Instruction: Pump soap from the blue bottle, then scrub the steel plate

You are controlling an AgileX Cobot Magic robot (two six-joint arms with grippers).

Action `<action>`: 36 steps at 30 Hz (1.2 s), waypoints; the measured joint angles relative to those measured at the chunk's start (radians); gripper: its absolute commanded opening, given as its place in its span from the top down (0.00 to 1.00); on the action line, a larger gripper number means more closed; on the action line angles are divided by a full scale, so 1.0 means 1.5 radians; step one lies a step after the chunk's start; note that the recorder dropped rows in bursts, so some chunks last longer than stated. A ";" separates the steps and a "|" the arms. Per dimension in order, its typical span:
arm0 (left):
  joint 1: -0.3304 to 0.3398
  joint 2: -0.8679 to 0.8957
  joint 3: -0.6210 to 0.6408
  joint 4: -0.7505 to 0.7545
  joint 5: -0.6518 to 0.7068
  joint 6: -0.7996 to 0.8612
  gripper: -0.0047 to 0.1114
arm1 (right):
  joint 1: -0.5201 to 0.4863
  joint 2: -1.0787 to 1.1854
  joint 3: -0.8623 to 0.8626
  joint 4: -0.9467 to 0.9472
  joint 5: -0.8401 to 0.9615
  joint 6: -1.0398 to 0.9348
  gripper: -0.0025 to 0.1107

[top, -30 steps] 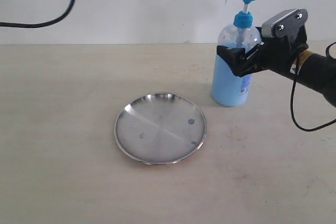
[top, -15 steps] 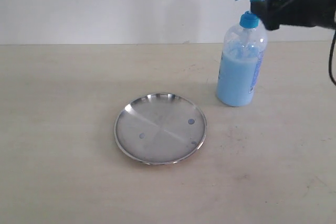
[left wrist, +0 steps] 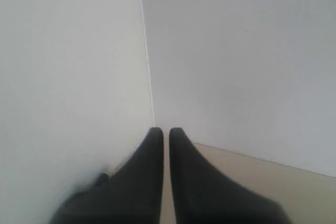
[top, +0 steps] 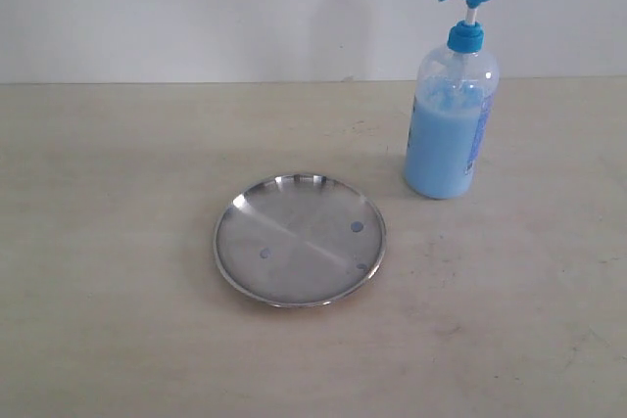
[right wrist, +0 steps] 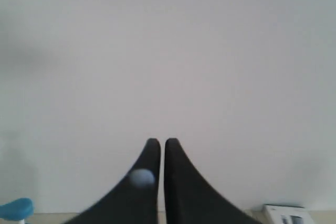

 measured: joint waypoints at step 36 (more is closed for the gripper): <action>0.000 -0.169 0.341 -0.088 0.527 -0.129 0.93 | 0.020 -0.280 0.510 1.549 0.229 -1.439 0.98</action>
